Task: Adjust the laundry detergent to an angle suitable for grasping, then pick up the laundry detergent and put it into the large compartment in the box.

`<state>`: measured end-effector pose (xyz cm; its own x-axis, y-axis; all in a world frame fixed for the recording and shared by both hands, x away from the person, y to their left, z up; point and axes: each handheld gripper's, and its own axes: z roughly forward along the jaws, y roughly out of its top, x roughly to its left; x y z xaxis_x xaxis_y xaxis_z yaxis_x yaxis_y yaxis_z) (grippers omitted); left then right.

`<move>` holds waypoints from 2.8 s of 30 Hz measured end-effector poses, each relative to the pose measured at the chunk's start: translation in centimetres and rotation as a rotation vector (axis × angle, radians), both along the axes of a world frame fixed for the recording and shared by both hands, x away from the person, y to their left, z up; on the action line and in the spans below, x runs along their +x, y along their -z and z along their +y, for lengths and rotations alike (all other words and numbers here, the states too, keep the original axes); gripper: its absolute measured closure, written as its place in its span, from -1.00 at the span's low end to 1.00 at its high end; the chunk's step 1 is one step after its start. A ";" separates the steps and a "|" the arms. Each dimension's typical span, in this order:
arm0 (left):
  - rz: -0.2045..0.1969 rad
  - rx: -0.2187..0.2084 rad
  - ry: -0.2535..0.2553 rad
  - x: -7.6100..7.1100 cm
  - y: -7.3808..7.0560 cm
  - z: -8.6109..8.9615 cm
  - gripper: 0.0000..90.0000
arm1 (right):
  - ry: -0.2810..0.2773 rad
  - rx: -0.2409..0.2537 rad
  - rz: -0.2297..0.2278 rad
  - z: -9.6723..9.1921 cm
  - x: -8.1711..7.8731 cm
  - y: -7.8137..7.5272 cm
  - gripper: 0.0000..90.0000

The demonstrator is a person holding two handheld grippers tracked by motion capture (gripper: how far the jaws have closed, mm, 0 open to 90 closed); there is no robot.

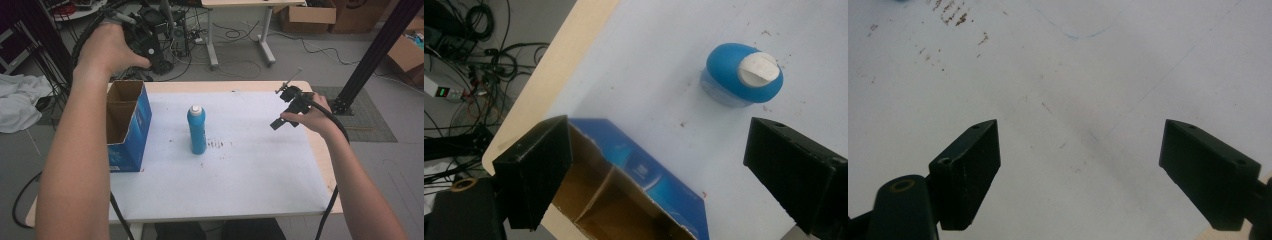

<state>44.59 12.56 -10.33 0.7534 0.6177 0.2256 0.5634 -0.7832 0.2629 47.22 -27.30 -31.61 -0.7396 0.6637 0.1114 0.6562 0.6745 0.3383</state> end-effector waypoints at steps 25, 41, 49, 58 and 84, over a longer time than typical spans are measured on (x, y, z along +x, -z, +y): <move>0.001 -0.011 -0.054 -0.7 0.1 -0.7 -0.70 | -0.013 0.011 -0.006 -0.3 -0.2 0.4 -0.62; -0.011 -0.127 -0.047 -2.0 2.3 -3.3 -0.71 | -0.006 0.043 -0.026 -1.2 -0.8 0.3 -0.59; -0.001 -0.144 -0.099 -2.3 4.4 -4.4 -0.71 | -0.009 0.042 -0.028 -1.5 -1.1 0.4 -0.58; 0.009 -0.167 -0.133 -2.3 5.8 -5.1 -0.72 | -0.005 0.048 -0.030 -1.6 -1.3 0.3 -0.58; 0.064 -0.171 -0.259 -1.1 11.1 -8.1 -0.79 | -0.013 0.041 -0.038 -1.9 -1.5 0.8 -0.56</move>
